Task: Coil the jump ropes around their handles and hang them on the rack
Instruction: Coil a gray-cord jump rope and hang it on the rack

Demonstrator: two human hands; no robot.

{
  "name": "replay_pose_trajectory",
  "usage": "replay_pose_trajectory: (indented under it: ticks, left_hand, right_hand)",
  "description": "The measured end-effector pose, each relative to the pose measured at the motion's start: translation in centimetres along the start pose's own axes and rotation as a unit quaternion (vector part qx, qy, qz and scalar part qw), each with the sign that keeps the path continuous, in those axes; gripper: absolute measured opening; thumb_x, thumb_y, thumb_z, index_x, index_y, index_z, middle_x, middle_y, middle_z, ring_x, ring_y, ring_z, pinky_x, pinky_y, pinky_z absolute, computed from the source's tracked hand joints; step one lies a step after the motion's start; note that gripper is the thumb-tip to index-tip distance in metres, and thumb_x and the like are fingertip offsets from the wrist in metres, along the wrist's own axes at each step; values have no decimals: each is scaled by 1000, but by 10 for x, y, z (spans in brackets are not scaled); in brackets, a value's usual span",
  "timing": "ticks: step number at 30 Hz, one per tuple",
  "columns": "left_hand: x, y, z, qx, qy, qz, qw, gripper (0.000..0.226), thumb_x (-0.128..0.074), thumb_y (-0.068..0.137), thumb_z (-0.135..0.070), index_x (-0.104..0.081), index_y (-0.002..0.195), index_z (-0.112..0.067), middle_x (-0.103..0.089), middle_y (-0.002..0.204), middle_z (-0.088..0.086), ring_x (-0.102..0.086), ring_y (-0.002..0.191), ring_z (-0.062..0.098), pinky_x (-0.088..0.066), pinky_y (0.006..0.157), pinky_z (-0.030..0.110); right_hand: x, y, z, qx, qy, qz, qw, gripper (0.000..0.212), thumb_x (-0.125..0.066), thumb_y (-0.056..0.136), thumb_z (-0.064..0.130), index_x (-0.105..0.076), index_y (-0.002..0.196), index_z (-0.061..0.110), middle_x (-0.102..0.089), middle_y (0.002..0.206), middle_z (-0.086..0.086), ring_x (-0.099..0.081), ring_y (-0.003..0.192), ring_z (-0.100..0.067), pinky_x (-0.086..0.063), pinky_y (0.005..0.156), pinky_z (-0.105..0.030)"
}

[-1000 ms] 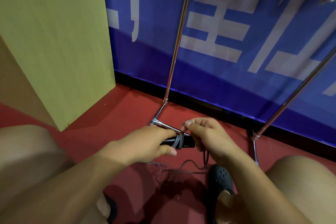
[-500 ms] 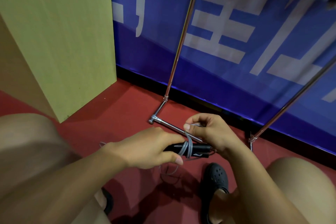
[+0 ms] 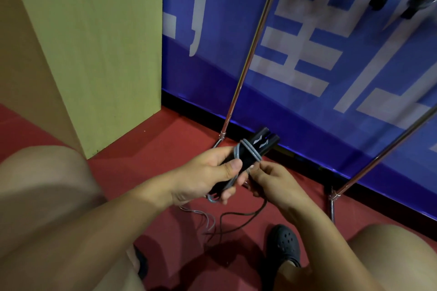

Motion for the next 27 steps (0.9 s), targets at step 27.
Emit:
replay_pose_trajectory:
  ticks: [27]
  left_hand:
    - [68,-3,19,55,109,-303,945,15,-56,101,-21,-57,98,-6,-61,70,1,-53,51,13,-49,51,27]
  right_hand:
    - [14,-7,5,-1,-52,-81,995,29,-69,91,31,-64,67,15,-47,54,2,-39,46,-11,-34,45,-23]
Point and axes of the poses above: each hand's wrist, its own y-axis towards the middle knuckle, its own x-axis out of the back of the hand, z = x × y, the point moved 8 cm from there along y, towards the middle knuckle
